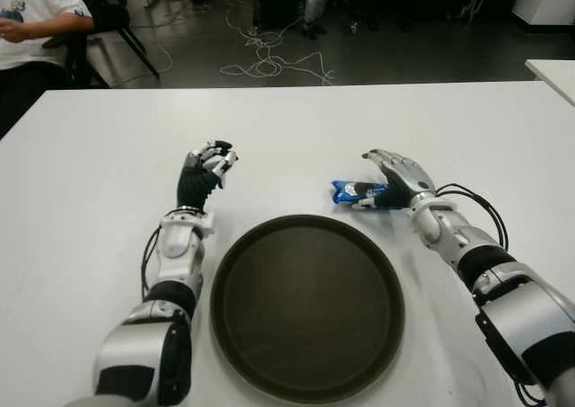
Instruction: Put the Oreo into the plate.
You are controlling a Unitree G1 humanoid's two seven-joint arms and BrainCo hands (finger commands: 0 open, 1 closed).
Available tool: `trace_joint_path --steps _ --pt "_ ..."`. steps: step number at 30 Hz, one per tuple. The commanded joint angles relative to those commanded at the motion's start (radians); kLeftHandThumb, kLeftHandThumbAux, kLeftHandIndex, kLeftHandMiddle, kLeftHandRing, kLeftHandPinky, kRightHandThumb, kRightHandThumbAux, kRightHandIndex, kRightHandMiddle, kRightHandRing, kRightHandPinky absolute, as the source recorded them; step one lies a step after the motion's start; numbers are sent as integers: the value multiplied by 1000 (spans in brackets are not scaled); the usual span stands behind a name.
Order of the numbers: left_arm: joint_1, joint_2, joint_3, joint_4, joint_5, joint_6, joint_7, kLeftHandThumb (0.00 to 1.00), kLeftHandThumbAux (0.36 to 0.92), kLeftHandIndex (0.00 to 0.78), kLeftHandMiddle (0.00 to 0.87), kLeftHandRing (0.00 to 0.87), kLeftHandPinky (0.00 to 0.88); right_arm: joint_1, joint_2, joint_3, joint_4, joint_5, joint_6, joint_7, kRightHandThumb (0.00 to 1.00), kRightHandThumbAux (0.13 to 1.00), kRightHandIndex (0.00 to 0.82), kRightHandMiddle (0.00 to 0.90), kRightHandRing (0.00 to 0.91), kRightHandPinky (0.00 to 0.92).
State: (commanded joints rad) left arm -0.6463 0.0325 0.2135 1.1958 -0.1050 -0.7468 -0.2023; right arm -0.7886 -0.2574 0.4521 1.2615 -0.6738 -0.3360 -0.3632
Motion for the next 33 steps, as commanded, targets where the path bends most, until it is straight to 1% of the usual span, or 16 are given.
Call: trace_joint_path --steps 1,6,12,13,14,15,18,23,24,25,27,33 --pt "-1 0 1 0 -1 0 -3 856 667 404 514 800 786 0 1 -3 0 2 1 -6 0 567 36 83 126 195" --pt "-3 -3 7 0 -7 4 -14 855 668 403 512 797 786 2 5 -15 1 9 -1 -36 0 600 99 162 208 265" --pt "-5 -3 15 2 -21 18 -38 855 669 404 508 786 777 5 4 -31 -1 24 -22 -56 0 621 177 234 262 282" --pt "-7 -2 16 5 -21 17 -40 854 669 404 508 785 777 3 1 -36 -5 31 -32 -51 0 630 201 250 276 288" --pt "-8 -1 18 7 -22 16 -43 854 669 405 507 784 776 2 -2 -39 -8 36 -39 -48 0 657 274 306 329 309" --pt "-10 -1 20 9 -23 15 -46 854 669 405 506 782 776 1 -4 -41 -10 39 -45 -45 0 675 322 341 363 323" --pt "-12 -3 24 12 -26 12 -52 854 669 405 505 780 774 0 -5 -40 -10 41 -52 -43 0 678 377 389 425 341" --pt "-15 -6 26 16 -26 9 -52 854 669 405 504 780 774 -1 -10 -42 -11 44 -61 -49 0 667 402 419 474 369" --pt "-15 -6 25 16 -25 8 -51 855 669 406 506 783 775 0 -11 -43 -12 45 -62 -51 0 666 410 452 509 425" --pt "-15 -6 24 16 -23 6 -50 855 668 406 506 784 776 0 -12 -44 -14 45 -62 -53 0 665 412 464 521 446" --pt "-15 -6 22 16 -20 5 -48 856 668 406 508 787 777 -1 -14 -44 -15 46 -60 -56 0 667 420 522 575 530" --pt "-15 -8 22 12 -20 9 -39 855 668 405 508 791 774 -2 -16 -47 -14 49 -47 -59 0 666 430 610 656 626"
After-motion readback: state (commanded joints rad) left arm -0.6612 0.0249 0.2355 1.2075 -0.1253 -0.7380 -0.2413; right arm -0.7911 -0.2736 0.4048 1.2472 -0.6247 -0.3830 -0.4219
